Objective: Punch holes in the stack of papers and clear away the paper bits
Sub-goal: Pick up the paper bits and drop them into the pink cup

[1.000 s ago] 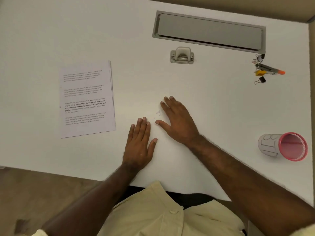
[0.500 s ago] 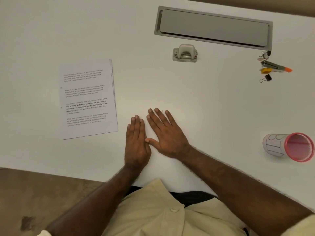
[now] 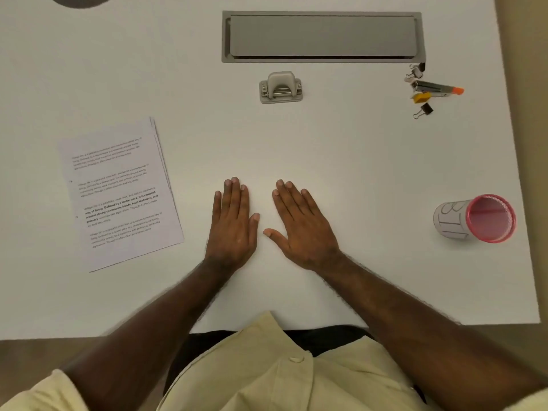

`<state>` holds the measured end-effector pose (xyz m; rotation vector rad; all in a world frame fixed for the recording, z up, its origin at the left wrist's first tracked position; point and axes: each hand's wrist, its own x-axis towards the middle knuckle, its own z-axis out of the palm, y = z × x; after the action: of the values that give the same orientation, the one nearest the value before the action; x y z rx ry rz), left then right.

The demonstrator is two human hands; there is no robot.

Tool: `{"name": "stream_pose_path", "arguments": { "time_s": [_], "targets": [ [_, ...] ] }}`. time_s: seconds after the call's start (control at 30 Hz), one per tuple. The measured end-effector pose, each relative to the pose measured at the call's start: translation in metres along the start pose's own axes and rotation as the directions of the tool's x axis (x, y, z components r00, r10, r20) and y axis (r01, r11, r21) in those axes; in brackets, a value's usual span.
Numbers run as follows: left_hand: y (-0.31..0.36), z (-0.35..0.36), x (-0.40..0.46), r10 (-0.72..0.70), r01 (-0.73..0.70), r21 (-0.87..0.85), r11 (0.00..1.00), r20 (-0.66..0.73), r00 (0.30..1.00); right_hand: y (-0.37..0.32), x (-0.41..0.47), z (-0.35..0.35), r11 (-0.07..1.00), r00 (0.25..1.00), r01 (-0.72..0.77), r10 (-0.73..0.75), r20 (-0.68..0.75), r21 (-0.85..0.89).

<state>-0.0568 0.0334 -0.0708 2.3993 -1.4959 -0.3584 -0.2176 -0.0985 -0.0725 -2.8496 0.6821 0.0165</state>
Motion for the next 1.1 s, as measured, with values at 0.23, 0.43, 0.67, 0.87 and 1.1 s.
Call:
{"name": "stream_pose_path", "arguments": {
  "time_s": [0.23,0.43,0.67,0.87,1.1],
  "targets": [
    [0.035,0.009,0.043,0.102,-0.104,0.025,0.994,0.082,0.991,0.03,-0.025,-0.012,0.996,0.998,-0.043,0.046,-0.041,0.084],
    [0.048,0.021,0.049,0.092,-0.095,0.069,0.993,0.042,0.995,0.05,-0.026,-0.034,0.675,0.98,-0.176,0.192,0.059,0.717],
    [0.048,0.02,0.05,0.097,-0.098,0.047,0.994,0.016,0.995,0.07,-0.018,-0.052,0.363,0.875,-0.246,0.482,0.045,0.899],
    [0.047,0.022,0.05,0.086,-0.087,0.043,0.995,0.027,0.996,0.057,-0.007,-0.056,0.692,0.769,-0.413,0.613,-0.181,0.592],
    [0.045,0.024,0.05,0.074,-0.075,0.045,0.996,0.011,0.997,0.031,-0.042,-0.015,0.87,0.87,-0.492,0.493,-0.02,0.043]
  ]
}}
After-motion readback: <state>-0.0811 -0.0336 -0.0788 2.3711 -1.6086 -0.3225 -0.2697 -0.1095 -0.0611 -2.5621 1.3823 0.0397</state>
